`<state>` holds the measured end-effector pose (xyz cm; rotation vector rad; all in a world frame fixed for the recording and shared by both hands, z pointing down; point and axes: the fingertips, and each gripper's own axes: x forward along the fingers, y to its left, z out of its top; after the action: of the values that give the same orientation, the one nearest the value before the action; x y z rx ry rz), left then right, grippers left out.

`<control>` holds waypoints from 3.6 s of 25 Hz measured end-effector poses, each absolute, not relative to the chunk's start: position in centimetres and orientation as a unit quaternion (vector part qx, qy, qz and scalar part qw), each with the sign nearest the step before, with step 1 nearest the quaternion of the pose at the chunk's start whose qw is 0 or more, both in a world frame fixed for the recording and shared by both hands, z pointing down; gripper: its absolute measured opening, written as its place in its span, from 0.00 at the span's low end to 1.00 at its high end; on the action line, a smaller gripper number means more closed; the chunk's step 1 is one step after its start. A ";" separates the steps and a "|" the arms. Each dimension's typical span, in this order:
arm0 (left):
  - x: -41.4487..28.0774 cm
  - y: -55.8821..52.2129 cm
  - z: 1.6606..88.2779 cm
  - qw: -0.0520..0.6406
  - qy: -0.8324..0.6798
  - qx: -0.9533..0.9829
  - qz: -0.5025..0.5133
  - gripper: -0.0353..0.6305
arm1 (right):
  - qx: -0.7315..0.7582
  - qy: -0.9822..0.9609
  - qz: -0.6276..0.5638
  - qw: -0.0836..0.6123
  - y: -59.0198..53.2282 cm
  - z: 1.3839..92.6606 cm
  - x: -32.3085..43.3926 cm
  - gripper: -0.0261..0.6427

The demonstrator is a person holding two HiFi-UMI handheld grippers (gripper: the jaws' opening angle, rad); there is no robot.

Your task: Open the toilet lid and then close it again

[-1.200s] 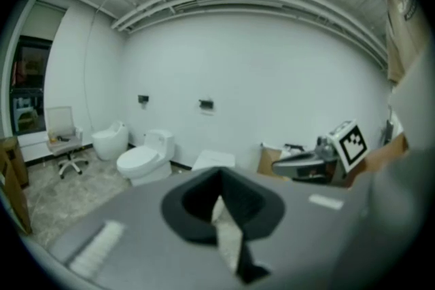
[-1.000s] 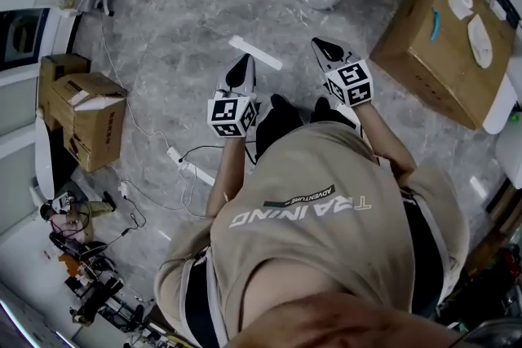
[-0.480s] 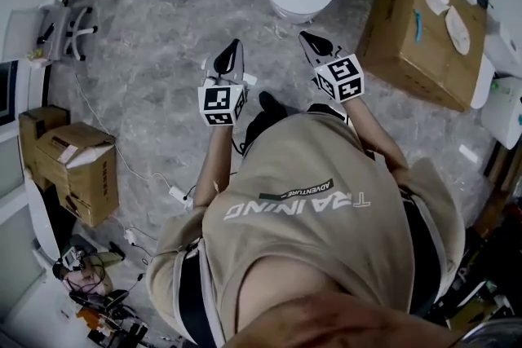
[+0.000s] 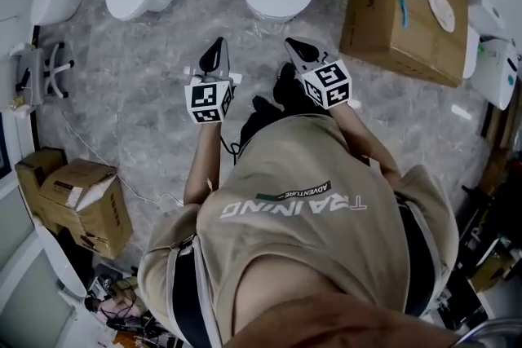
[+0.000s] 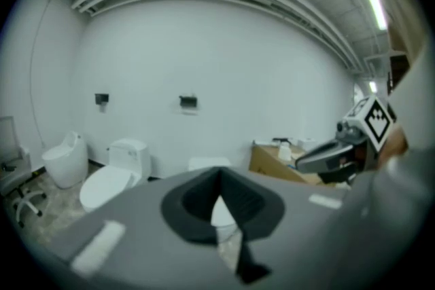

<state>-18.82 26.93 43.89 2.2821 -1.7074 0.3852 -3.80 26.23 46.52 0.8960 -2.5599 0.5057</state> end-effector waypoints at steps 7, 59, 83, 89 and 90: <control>-15.5 19.1 43.3 0.111 -0.556 0.807 0.168 0.06 | 0.353 -0.896 0.212 0.170 18.8 49.4 -0.6 0.06; -11.4 4.1 70.8 0.244 -0.245 0.862 0.371 0.06 | 0.479 -0.719 0.413 0.289 6.8 73.8 0.9 0.06; -12.5 9.5 93.0 0.401 -0.306 0.756 0.417 0.06 | 0.419 -0.680 0.492 0.346 11.6 94.7 1.5 0.06; -12.0 8.0 93.4 0.367 -0.306 0.783 0.399 0.06 | 0.421 -0.706 0.473 0.318 10.1 94.7 0.7 0.06; -12.0 8.1 93.4 0.364 -0.304 0.786 0.397 0.06 | 0.420 -0.707 0.471 0.318 10.2 94.7 0.7 0.06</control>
<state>-12.01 8.06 93.37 2.0221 -0.7823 1.0225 0.71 10.15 94.72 1.1056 -1.8611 1.2400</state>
